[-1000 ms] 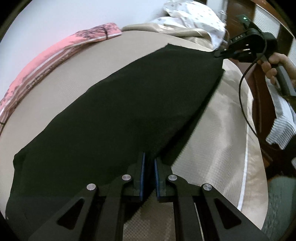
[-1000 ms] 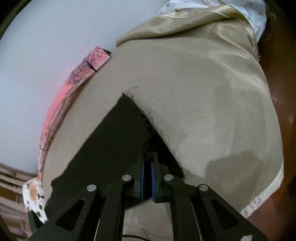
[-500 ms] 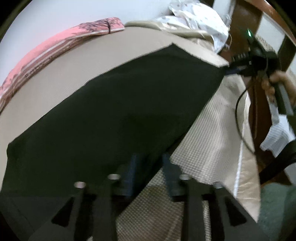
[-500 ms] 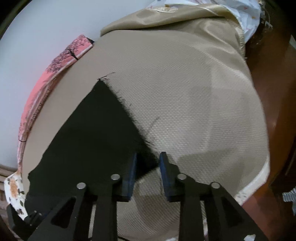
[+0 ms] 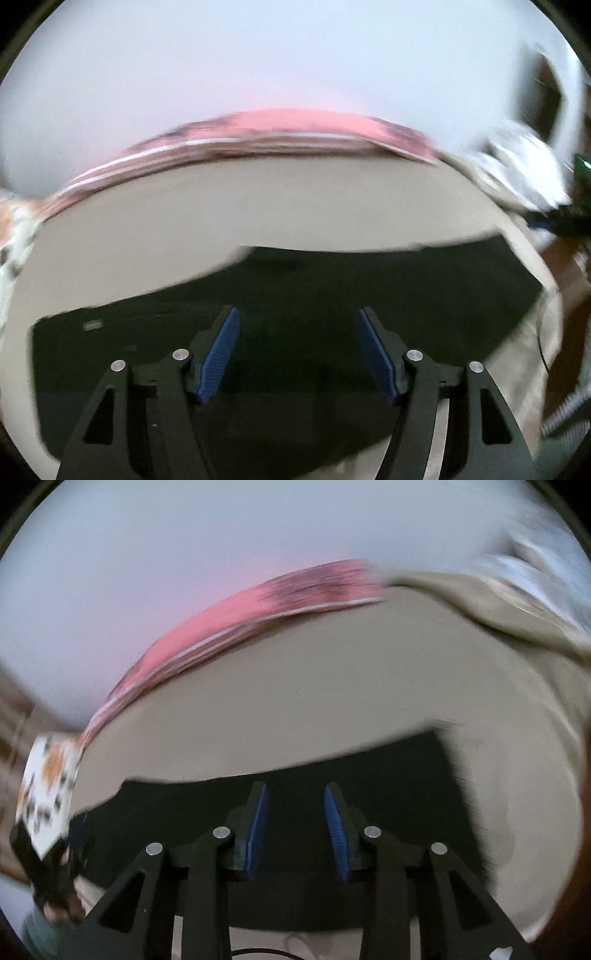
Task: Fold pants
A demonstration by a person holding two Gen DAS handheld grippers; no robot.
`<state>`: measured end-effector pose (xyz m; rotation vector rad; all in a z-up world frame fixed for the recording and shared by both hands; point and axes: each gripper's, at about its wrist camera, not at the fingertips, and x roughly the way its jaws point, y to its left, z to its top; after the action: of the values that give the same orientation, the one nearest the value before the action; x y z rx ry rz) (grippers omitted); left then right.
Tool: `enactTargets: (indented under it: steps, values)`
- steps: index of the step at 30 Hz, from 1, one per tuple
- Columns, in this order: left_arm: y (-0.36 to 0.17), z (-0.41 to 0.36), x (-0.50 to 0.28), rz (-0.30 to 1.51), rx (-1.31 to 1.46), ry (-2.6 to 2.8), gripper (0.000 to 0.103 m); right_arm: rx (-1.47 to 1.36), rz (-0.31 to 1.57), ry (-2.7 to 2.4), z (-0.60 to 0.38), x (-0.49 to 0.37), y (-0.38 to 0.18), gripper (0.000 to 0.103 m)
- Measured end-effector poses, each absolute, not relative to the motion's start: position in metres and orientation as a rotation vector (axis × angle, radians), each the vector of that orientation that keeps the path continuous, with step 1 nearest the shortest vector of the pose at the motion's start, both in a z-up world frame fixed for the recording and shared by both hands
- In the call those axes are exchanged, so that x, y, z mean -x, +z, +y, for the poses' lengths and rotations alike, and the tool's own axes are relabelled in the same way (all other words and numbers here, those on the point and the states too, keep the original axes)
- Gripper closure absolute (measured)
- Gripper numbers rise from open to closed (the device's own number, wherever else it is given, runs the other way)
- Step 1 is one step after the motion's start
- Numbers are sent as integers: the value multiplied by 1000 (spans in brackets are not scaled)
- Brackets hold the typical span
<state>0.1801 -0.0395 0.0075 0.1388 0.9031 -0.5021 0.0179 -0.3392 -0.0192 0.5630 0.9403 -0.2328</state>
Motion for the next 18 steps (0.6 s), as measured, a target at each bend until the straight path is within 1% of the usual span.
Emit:
enactTargets:
  steps: [4,8,13,18]
  values:
    - [-1,17,-198,894,-93,-341,36,-484,1027,45,-267,-105,-29,72]
    - [-15,57,-208,909,-72,-254,36,-422,1095,228,-204,-164,-42,71]
    - [-39,88,-214,973,-32,-200,36,-336,1181,374,-133,-225,-65,68]
    - [-55,101,-221,1004,3,-206,36,-266,1242,440,-99,-260,-88,67]
